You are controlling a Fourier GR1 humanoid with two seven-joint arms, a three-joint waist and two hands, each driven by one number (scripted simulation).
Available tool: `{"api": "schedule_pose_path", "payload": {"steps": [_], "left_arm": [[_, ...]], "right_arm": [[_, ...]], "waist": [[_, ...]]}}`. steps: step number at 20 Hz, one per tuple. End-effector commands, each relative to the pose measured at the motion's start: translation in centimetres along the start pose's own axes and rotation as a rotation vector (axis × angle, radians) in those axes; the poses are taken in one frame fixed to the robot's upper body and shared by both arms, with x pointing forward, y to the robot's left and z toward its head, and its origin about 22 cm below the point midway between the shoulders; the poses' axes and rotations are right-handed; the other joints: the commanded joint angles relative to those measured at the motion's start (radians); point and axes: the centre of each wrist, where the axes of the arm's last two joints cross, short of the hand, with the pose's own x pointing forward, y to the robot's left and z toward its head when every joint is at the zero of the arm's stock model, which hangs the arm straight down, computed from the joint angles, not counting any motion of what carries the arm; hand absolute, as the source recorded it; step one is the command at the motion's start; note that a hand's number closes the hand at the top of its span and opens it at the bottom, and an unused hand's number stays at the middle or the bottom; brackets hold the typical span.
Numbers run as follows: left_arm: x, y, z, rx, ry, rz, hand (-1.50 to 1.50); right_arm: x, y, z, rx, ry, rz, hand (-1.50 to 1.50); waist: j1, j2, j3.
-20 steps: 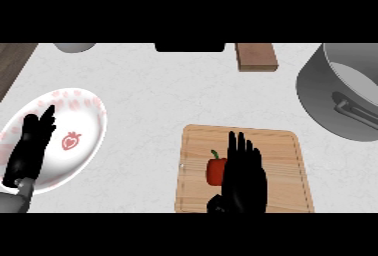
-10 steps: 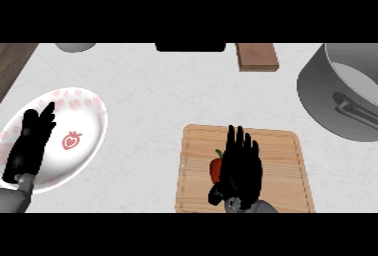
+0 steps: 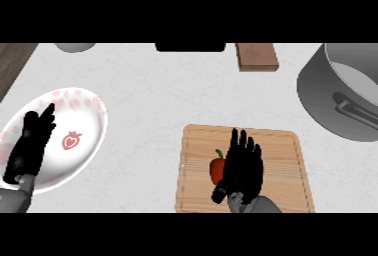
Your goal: Pick the bell pepper from the cutting board and place it in the pot
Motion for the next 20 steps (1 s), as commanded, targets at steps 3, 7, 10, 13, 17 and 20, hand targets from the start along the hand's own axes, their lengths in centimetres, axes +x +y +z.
{"api": "schedule_pose_path", "payload": {"steps": [3, 7, 10, 13, 17, 20], "left_arm": [[-0.4, -0.5, 0.5, -0.009, 0.013, 0.003, 0.0], [-1.3, 0.7, 0.0, -0.019, 0.005, -0.003, 0.0], [-1.0, 0.0, 0.9, -0.034, 0.009, 0.001, 0.0], [1.1, 0.2, -1.1, -0.001, 0.01, 0.003, 0.0], [0.3, -1.6, -0.6, -0.005, -0.007, 0.009, 0.0], [1.5, 0.3, -0.6, -0.012, -0.001, -0.008, 0.0]], "right_arm": [[0.1, 2.2, 0.0, 0.047, 0.182, -0.014, -1.5], [0.5, 0.2, -2.1, 0.052, 0.192, -0.053, -1.5], [0.1, 0.9, -2.0, 0.04, 0.196, -0.053, -1.5], [-0.5, 1.7, -2.8, 0.038, 0.166, -0.07, -1.5], [-1.1, 2.9, -3.4, 0.065, 0.192, -0.044, -1.5], [-0.3, 2.5, -2.5, 0.071, 0.151, -0.062, 1.5]], "waist": [[0.003, -0.001, 0.001], [0.001, 0.001, 0.0], [0.003, -0.001, 0.0], [-0.006, 0.0, 0.0], [-0.004, 0.0, 0.0], [-0.002, -0.001, 0.0]]}}
